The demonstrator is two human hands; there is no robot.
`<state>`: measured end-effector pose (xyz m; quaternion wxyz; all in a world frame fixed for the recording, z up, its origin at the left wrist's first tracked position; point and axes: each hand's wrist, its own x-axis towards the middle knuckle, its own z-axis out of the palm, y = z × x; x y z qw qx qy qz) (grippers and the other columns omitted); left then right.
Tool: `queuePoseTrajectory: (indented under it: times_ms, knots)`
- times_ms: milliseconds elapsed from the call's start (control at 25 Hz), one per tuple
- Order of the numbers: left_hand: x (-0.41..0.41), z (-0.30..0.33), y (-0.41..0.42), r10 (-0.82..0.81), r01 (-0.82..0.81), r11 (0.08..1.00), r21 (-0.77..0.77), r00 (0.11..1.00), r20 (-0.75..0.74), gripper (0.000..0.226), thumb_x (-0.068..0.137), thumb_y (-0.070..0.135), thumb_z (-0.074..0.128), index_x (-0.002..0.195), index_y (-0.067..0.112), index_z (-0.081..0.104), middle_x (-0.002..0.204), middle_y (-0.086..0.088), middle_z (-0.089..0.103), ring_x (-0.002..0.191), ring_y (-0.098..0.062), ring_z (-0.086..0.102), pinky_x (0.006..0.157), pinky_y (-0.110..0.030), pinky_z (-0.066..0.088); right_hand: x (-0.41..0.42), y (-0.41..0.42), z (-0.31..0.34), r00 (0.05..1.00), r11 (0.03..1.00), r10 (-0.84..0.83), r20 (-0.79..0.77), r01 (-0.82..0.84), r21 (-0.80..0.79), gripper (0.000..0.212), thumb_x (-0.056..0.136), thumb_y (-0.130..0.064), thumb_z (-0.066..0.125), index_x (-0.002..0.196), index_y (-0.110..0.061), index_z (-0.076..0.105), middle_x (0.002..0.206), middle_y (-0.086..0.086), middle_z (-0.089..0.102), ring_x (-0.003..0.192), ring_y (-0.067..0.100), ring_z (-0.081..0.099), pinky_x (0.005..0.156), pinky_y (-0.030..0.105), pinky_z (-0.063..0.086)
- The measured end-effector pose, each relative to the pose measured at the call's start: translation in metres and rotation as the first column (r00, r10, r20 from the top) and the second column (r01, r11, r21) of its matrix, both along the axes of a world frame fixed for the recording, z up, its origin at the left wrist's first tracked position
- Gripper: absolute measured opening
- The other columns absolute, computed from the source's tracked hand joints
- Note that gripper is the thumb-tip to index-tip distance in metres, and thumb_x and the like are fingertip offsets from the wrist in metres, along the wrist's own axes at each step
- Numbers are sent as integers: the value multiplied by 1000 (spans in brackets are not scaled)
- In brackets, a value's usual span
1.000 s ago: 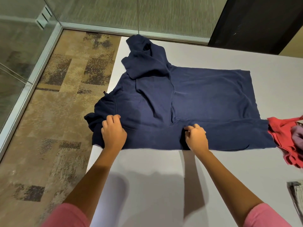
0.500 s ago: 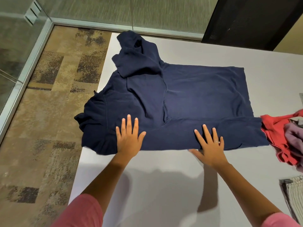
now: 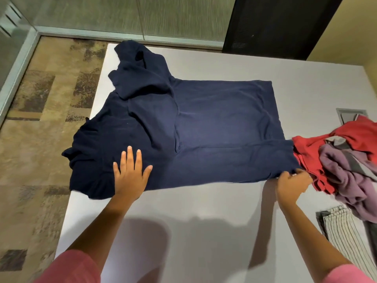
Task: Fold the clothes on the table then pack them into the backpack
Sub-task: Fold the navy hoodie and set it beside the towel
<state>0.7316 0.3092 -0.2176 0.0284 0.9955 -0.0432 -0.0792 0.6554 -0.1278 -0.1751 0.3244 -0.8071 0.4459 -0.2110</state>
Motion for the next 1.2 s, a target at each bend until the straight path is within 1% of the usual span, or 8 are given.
queuePoseTrajectory:
  times_ms: [40, 120, 200, 280, 440, 800, 1040, 1200]
  knots:
    - [0, -1, 0, -3, 3, 1000, 7, 1000, 7, 68, 98, 53, 21, 146, 6, 35, 153, -22, 28, 137, -41, 34, 102, -63, 33, 6, -7, 1, 982, 974, -179, 64, 167, 153, 20, 76, -6, 50, 92, 4, 56, 87, 17, 56, 76, 30, 55, 62, 37, 34]
    - [0, -2, -1, -18, 17, 1000, 17, 1000, 18, 69, 98, 54, 21, 146, 6, 34, 153, -22, 28, 137, -41, 33, 101, -64, 33, 17, -27, -5, 929, 846, -370, -28, 349, 404, 54, 82, -22, 66, 124, 7, 48, 120, 22, 58, 107, 33, 59, 76, 35, 45]
    - [1, -3, 1, -20, 19, 1000, 23, 999, 26, 70, 97, 55, 20, 146, 6, 35, 153, -22, 28, 137, -42, 34, 100, -64, 33, 25, -43, -12, 926, 799, -328, -186, 377, 468, 70, 78, -28, 74, 131, 7, 44, 131, 20, 55, 116, 33, 57, 88, 37, 48]
    - [1, -4, 1, -22, 21, 999, 35, 999, 31, 72, 97, 56, 19, 146, 6, 35, 153, -22, 28, 136, -43, 35, 99, -65, 34, 28, -51, -10, 936, 811, -250, -248, 343, 475, 57, 77, -19, 72, 123, 7, 52, 128, 20, 58, 113, 34, 58, 90, 38, 49]
    - [0, -4, 2, -38, 38, 998, 40, 999, 20, 76, 95, 61, 17, 146, 7, 35, 153, -22, 28, 136, -43, 35, 97, -67, 35, 13, -45, 4, 946, 866, -239, -217, 309, 393, 46, 75, -13, 67, 116, 6, 60, 119, 21, 63, 107, 37, 60, 78, 36, 45]
    - [-48, 2, 9, -69, 70, 996, 51, 997, -18, 80, 94, 65, 11, 146, 9, 36, 154, -19, 28, 138, -40, 34, 99, -66, 33, -62, -32, 7, 912, 893, -286, -294, 365, 263, 34, 84, -4, 60, 115, 9, 57, 114, 28, 62, 106, 44, 58, 80, 41, 46]
    - [-81, 6, 13, -49, 51, 998, 24, 997, -60, 83, 94, 67, 8, 145, 9, 38, 154, -18, 29, 137, -39, 34, 100, -65, 34, -86, -22, 11, 896, 973, -191, -401, 226, 42, 29, 88, -2, 59, 111, 15, 54, 110, 38, 58, 105, 52, 54, 85, 52, 44]
    - [-83, 10, 15, -40, 43, 999, 24, 993, -111, 82, 94, 66, 9, 145, 10, 38, 153, -19, 30, 137, -39, 36, 100, -64, 35, -79, -18, 14, 888, 984, -172, -427, 171, -40, 34, 85, 8, 54, 118, 10, 49, 124, 36, 47, 114, 50, 46, 89, 51, 39]
